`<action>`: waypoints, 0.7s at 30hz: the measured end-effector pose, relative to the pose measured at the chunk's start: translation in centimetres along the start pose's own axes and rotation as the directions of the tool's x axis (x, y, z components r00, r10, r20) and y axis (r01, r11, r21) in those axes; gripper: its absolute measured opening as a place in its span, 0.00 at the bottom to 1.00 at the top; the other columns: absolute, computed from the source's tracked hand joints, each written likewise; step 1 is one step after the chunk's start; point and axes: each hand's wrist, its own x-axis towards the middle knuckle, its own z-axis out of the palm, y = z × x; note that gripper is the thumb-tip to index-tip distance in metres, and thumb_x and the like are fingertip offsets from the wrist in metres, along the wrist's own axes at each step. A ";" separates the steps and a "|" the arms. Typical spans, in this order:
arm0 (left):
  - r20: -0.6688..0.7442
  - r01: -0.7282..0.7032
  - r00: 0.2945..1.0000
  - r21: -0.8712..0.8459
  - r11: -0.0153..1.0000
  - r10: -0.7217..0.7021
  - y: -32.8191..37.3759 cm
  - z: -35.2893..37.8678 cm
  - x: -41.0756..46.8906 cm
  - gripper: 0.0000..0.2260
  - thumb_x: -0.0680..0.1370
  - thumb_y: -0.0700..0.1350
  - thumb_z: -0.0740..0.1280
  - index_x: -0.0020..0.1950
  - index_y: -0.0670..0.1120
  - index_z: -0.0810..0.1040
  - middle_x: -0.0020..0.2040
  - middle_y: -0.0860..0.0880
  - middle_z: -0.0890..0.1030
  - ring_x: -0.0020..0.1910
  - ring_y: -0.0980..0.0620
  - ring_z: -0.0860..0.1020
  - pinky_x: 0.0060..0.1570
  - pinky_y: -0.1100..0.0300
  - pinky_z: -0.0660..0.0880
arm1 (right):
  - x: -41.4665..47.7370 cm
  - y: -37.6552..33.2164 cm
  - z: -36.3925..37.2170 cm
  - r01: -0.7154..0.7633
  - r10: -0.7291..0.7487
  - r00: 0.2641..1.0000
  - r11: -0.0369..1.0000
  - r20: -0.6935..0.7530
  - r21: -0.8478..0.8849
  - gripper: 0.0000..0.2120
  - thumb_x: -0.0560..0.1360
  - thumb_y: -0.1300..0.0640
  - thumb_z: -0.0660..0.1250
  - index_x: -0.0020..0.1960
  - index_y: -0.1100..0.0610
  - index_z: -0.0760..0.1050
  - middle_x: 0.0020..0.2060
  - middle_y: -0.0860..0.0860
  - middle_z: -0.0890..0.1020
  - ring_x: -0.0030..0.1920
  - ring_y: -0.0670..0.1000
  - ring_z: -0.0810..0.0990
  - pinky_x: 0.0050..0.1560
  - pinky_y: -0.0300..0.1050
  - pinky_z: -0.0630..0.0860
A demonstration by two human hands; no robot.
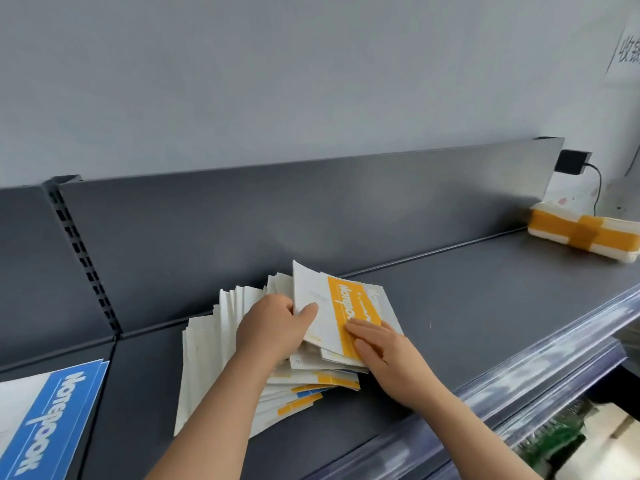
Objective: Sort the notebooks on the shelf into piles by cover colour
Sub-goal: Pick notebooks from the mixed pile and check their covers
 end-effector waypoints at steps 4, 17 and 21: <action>-0.021 0.074 0.997 -0.042 0.996 -0.075 -0.4 0.1 -0.1 0.14 0.76 0.46 0.63 0.33 0.45 0.64 0.28 0.52 0.67 0.27 0.53 0.64 0.29 0.61 0.60 | -0.2 0.9 0.1 -0.001 0.005 0.998 0.997 -0.059 0.074 0.13 0.81 0.54 0.56 0.62 0.48 0.74 0.60 0.36 0.73 0.60 0.33 0.66 0.70 0.32 0.50; -0.121 0.089 0.988 -0.104 0.991 -0.101 -0.4 0.3 -2.1 0.04 0.80 0.44 0.59 0.48 0.46 0.72 0.49 0.52 0.80 0.42 0.57 0.78 0.34 0.62 0.76 | -0.9 1.0 -0.4 -0.237 0.250 0.968 0.948 -0.037 0.211 0.14 0.82 0.53 0.52 0.65 0.50 0.70 0.67 0.49 0.72 0.74 0.53 0.56 0.69 0.47 0.62; -0.153 0.106 0.980 -0.143 0.984 -0.128 -0.5 0.1 -2.6 0.04 0.80 0.43 0.61 0.52 0.47 0.74 0.52 0.52 0.80 0.45 0.55 0.79 0.37 0.61 0.77 | -0.7 1.3 -0.1 -0.199 0.199 0.980 0.961 0.018 0.195 0.18 0.81 0.51 0.54 0.70 0.47 0.65 0.73 0.44 0.64 0.76 0.51 0.49 0.71 0.50 0.61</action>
